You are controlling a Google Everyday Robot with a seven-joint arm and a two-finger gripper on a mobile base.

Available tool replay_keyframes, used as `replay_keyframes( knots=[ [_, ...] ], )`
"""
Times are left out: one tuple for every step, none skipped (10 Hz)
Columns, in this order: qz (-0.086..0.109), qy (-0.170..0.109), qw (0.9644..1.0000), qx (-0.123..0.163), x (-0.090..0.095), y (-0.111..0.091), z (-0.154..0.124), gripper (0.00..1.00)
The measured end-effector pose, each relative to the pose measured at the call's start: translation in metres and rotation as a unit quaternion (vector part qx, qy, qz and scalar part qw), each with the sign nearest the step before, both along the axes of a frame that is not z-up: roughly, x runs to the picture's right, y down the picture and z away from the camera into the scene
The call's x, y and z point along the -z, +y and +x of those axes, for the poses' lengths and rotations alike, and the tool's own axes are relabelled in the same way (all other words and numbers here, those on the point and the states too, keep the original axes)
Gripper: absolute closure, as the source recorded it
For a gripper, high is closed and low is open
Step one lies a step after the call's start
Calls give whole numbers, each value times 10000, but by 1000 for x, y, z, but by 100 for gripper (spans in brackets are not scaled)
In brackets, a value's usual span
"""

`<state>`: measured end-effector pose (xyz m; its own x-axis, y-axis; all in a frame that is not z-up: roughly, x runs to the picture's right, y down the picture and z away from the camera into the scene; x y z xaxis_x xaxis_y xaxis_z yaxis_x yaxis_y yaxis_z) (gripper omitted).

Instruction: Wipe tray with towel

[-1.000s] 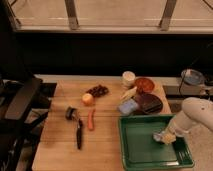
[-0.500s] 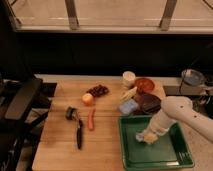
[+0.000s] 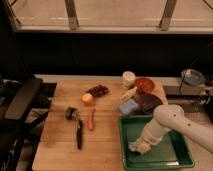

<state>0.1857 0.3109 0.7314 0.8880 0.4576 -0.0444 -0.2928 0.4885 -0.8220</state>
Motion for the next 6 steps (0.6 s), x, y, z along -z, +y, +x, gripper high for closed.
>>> replay_keyframes(
  knots=[
    [-40, 96, 9999, -51, 1, 4, 10, 100],
    [-52, 222, 9997, -112, 1, 5, 27, 100],
    [18, 498, 9987, -131, -3, -9, 77, 100],
    [59, 551, 9984, -87, -6, -18, 95, 100],
    [92, 542, 9985, -60, -8, -24, 104, 100],
    [114, 475, 9988, -32, -8, -29, 108, 100]
  ],
)
